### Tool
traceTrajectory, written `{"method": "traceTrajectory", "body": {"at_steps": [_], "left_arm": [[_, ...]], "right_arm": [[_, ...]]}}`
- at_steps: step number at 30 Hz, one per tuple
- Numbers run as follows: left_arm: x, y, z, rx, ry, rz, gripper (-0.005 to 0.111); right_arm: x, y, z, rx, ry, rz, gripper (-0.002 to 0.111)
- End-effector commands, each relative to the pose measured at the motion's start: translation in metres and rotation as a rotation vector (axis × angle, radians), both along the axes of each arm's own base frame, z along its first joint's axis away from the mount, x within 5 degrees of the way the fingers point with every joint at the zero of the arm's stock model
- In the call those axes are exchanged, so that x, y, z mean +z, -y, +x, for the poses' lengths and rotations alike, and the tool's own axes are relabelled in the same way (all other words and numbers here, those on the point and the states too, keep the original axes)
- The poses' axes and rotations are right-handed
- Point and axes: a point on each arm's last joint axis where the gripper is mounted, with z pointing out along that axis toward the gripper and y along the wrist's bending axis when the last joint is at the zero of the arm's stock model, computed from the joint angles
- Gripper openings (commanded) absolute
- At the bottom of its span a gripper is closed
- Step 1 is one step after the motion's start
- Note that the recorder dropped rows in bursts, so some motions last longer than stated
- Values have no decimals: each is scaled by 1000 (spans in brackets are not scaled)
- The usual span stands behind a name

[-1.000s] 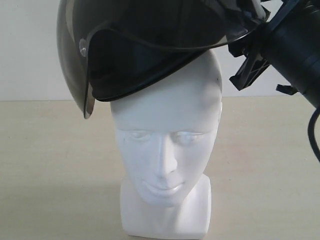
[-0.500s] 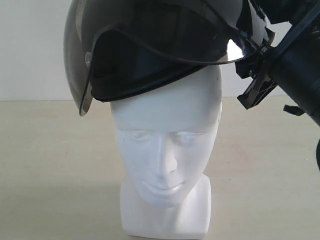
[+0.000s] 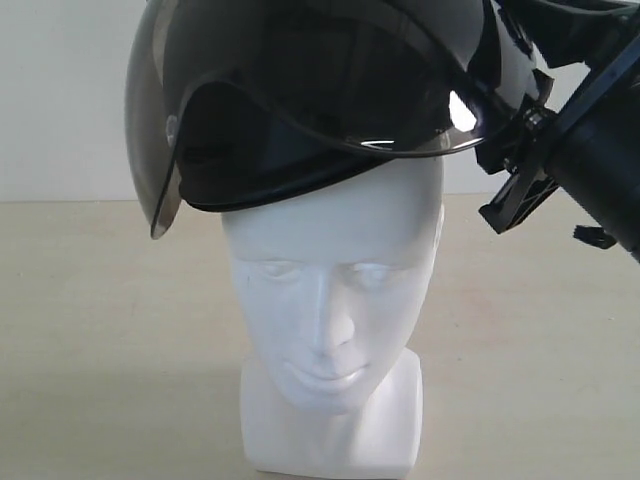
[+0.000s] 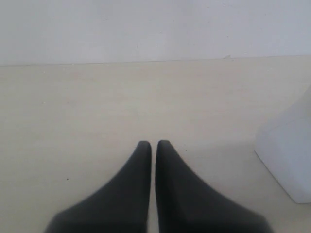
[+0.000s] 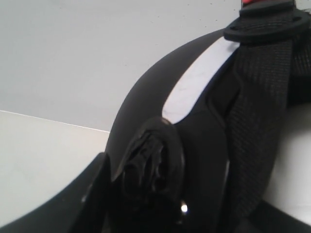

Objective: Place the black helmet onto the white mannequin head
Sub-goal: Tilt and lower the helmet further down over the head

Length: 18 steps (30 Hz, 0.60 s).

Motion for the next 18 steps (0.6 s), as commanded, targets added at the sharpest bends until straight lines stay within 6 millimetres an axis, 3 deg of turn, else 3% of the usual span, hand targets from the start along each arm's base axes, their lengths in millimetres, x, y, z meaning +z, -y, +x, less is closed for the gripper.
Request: {"method": "traceTrajectory", "body": {"at_steps": [1, 18], "left_arm": [[0, 0, 0, 1, 10, 0, 4], [0, 0, 0, 1, 10, 0, 4]], "right_arm": [[-26, 0, 3, -31, -108, -243, 0], [-28, 0, 2, -26, -131, -274, 0]]}}
